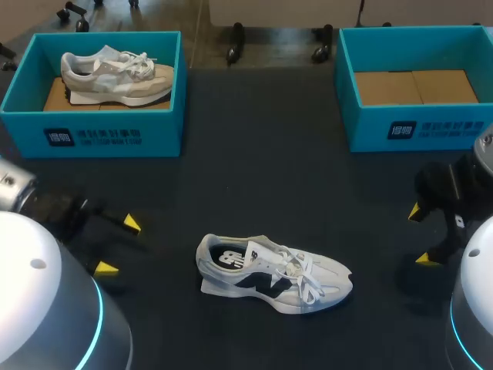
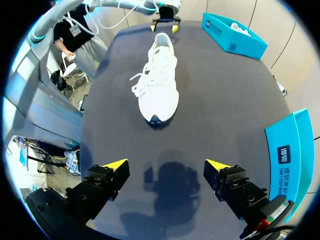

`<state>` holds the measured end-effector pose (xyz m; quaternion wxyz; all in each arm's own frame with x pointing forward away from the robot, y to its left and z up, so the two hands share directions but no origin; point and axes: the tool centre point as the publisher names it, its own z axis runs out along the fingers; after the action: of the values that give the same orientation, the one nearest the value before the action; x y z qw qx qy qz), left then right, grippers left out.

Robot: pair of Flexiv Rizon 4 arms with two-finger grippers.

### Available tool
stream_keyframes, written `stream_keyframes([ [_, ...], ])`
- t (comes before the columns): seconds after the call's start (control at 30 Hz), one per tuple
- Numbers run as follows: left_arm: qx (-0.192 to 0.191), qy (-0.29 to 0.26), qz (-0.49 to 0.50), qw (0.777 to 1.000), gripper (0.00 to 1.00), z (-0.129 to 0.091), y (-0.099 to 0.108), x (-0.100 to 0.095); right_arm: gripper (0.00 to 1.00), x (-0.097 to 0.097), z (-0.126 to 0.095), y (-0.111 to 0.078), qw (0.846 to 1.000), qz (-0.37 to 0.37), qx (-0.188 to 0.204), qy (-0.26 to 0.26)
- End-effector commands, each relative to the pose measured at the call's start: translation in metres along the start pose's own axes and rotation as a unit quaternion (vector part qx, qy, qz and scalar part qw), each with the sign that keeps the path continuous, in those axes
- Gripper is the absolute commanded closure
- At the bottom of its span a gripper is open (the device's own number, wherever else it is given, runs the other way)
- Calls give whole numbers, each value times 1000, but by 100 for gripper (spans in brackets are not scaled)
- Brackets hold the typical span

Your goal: Take the shoe out of the shoebox, open the shoe tongue, remove and reinsert the insole, then place the shoe into the shoebox

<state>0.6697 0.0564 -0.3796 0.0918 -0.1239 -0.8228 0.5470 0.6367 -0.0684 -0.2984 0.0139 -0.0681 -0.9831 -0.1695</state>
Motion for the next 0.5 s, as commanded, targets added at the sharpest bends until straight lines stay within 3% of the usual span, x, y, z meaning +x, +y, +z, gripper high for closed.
stream_keyframes([
  [0.03, 71, -12, -5, 997, 0, 0, 19, 7, 0, 1, 1, 0, 1000, 0, 1, -1],
  [0.23, 109, -31, -12, 993, 0, -3, 19, 10, 0, 1, 1, 0, 1000, 0, 1, -1],
  [0.5, 101, -39, 7, 994, 0, -5, 4, 20, 0, 1, 1, 0, 1000, 0, 1, -1],
])
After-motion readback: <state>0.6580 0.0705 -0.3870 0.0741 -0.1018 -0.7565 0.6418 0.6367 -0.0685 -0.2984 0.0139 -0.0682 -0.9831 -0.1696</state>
